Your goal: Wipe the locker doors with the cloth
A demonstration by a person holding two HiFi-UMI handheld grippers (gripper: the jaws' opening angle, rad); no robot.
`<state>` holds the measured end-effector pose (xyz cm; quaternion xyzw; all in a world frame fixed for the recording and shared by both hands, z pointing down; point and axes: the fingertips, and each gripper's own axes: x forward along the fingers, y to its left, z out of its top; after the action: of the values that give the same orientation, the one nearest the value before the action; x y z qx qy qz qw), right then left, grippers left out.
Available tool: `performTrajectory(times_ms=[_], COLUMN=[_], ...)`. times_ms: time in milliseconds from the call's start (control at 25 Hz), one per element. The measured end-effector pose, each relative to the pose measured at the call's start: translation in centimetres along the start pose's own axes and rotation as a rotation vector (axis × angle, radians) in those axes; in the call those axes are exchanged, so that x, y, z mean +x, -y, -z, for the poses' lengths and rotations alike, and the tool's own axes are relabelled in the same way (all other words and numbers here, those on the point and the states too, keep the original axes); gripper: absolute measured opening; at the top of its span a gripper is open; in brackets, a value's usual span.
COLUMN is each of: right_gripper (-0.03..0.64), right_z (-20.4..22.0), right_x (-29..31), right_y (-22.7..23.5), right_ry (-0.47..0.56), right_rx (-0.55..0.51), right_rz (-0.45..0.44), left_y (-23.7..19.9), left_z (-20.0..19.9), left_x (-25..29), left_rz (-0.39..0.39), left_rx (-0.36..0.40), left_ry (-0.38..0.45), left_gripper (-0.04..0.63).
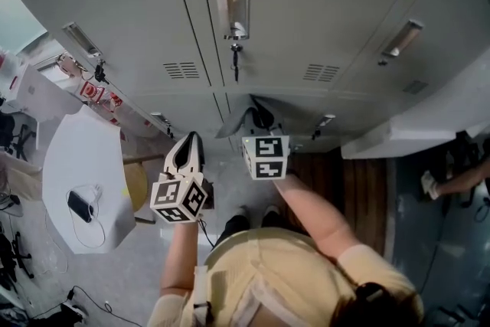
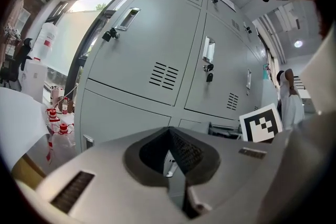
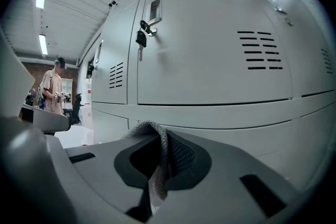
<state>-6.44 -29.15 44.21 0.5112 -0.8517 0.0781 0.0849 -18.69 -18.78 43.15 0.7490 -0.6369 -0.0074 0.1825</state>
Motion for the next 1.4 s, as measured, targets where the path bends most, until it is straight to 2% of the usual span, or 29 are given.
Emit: performTrajectory(times_ms=[840, 1000, 1120, 1280, 1400], right_gripper=[0.006, 0.006, 0.006, 0.006, 0.006], right_z=[2.5, 2.3, 2.7, 2.7, 2.8], right_x=[-5.4, -6.3, -6.7, -6.8, -6.4], right_y=[14.5, 15.9, 16.6, 15.2, 13.0], right_ry=[-0.039, -0.042, -0.041, -0.042, -0.044], right_rx=[0.042, 0.067, 0.044, 0.046, 0.049], right_rz=[0.260, 0.282, 0.288, 0.245, 0.196], left_y=[10.7, 12.1, 12.8, 12.5, 10.8], left_z=[2.4, 2.8, 2.8, 2.5, 2.2], left_x=[8.7, 9.7, 9.8, 9.2, 8.3], left_rz=[0.252, 0.281, 0.292, 0.277, 0.231], left_rx=[0.045, 0.044, 0.045, 0.049, 0.047], left_ry=[-0.088, -0.096, -0.096, -0.085, -0.075], left_gripper=[-0.012, -0.012, -0.012, -0.012, -0.012])
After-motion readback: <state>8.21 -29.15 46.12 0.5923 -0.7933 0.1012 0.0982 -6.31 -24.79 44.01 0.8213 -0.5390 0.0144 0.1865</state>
